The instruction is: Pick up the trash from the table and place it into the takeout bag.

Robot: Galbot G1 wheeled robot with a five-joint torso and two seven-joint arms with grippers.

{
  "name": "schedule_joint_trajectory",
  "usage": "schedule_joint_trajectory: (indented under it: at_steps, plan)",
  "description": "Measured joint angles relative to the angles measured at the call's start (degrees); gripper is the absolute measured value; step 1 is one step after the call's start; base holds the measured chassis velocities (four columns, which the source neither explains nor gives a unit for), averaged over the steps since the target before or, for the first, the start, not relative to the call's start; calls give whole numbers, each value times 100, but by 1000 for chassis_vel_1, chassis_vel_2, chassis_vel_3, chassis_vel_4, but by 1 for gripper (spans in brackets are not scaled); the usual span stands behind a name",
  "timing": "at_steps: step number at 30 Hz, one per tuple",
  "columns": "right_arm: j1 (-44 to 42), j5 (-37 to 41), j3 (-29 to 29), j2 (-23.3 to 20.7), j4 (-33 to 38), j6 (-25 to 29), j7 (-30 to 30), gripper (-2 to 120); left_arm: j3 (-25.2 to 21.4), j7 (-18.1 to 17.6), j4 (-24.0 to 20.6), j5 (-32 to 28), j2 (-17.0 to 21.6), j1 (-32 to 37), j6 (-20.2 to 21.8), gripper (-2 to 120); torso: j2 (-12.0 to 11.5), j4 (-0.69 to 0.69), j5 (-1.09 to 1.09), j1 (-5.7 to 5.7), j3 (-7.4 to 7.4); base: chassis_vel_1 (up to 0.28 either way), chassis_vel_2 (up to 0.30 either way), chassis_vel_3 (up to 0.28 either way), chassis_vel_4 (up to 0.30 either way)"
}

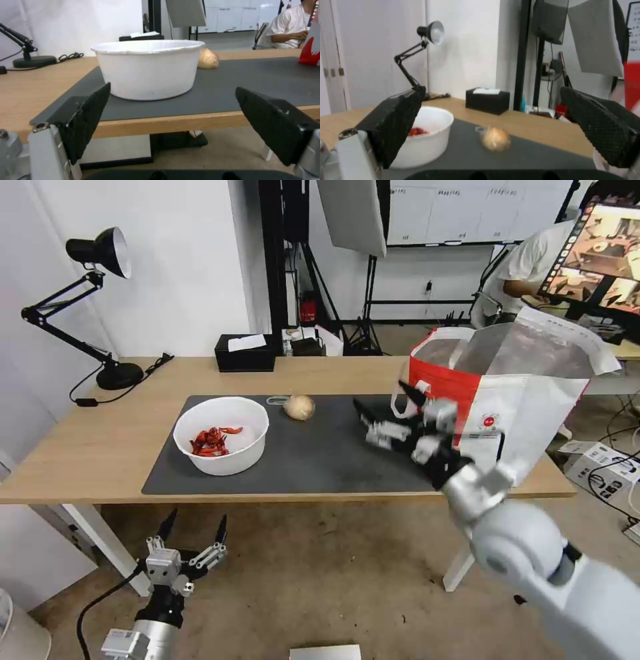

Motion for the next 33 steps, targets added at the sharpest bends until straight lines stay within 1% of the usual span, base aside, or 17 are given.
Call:
schedule_joint_trajectory:
  at_steps: [1, 2, 5, 7, 10, 11, 14, 18, 22, 29, 33]
  plan:
    - [-194, -160, 28, 37, -59, 148, -10, 100, 5, 2, 18, 4, -2, -2, -12, 100, 0, 0, 0, 0, 0, 0, 0, 0, 0]
    - [-194, -160, 28, 37, -59, 148, -10, 100, 5, 2, 18, 4, -2, -2, -12, 100, 0, 0, 0, 0, 0, 0, 0, 0, 0]
    - [-723, -727, 147, 212, -385, 659, -62, 100, 20, 5, 78, 18, -2, -16, -44, 100, 0, 0, 0, 0, 1, 0, 0, 0, 0]
    - [-801, -828, 168, 256, -456, 747, -63, 100, 23, 5, 87, 19, -1, -22, -47, 100, 0, 0, -1, 0, 1, 0, 0, 0, 0]
    - [-1319, -1327, 215, 594, -875, 1300, 76, 100, 46, 8, 144, 22, 5, -75, -50, 100, 0, 0, -2, 0, 1, 0, 0, 0, 0]
    - [-1319, -1327, 215, 594, -875, 1300, 76, 100, 46, 8, 144, 22, 5, -75, -50, 100, 0, 0, -2, 0, 1, 0, 0, 0, 0]
    - [-1725, -1566, 220, 884, -1138, 1589, 233, 100, 59, 10, 166, 22, 12, -99, -50, 100, 0, 0, -1, 0, 1, 0, 0, 0, 0]
    - [-2039, -1667, 211, 1044, -1296, 1710, 273, 100, 61, 11, 177, 23, 15, -104, -50, 100, 0, -1, -1, 0, 0, 0, 0, 0, 0]
    - [-2135, -1690, 191, 1085, -1331, 1718, 334, 100, 61, 11, 176, 25, 16, -100, -50, 100, 0, 0, -1, 0, 0, 0, 0, 0, 0]
    - [-2228, -1813, 161, 1131, -1292, 1593, 773, 100, 50, 11, 148, 28, 13, -68, -51, 100, 0, 0, -1, 0, 0, 0, 0, 0, 0]
    - [-2270, -1878, 153, 1160, -1265, 1561, 873, 100, 43, 11, 137, 30, 13, -55, -50, 100, 0, 0, -1, 0, 1, 0, 0, 0, 0]
